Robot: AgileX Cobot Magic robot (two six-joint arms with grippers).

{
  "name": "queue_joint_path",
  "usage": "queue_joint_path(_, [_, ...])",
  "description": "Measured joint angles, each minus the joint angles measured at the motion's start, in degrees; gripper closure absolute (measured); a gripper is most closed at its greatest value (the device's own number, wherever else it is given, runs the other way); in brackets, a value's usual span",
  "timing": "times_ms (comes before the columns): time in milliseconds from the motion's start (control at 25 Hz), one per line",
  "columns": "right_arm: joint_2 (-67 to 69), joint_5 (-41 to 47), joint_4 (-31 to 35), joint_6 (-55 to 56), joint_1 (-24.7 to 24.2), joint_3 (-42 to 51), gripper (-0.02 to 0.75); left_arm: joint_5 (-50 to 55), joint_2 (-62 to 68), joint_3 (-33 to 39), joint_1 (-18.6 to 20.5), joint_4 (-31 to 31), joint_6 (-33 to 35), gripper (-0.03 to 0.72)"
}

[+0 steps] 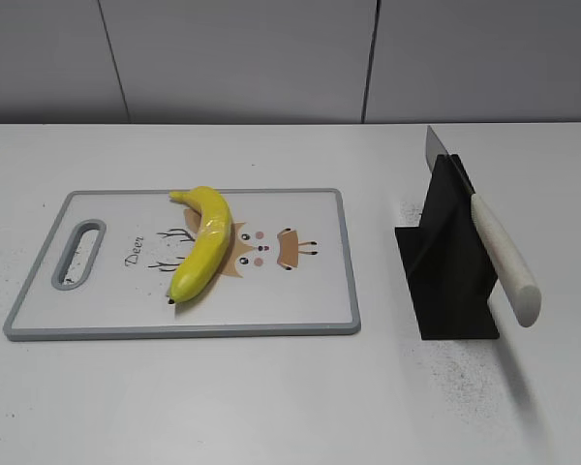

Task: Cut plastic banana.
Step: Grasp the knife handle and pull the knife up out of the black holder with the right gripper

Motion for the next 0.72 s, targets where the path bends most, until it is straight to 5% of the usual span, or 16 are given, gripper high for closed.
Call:
queue_joint_path(160, [0.0, 0.0, 0.0, 0.0, 0.0, 0.0, 0.15, 0.0, 0.0, 0.0, 0.0, 0.0, 0.0, 0.104])
queue_joint_path(240, [0.0, 0.0, 0.0, 0.0, 0.0, 0.0, 0.15, 0.0, 0.0, 0.0, 0.0, 0.0, 0.0, 0.054])
queue_joint_path(720, [0.0, 0.0, 0.0, 0.0, 0.0, 0.0, 0.15, 0.0, 0.0, 0.0, 0.0, 0.0, 0.0, 0.056])
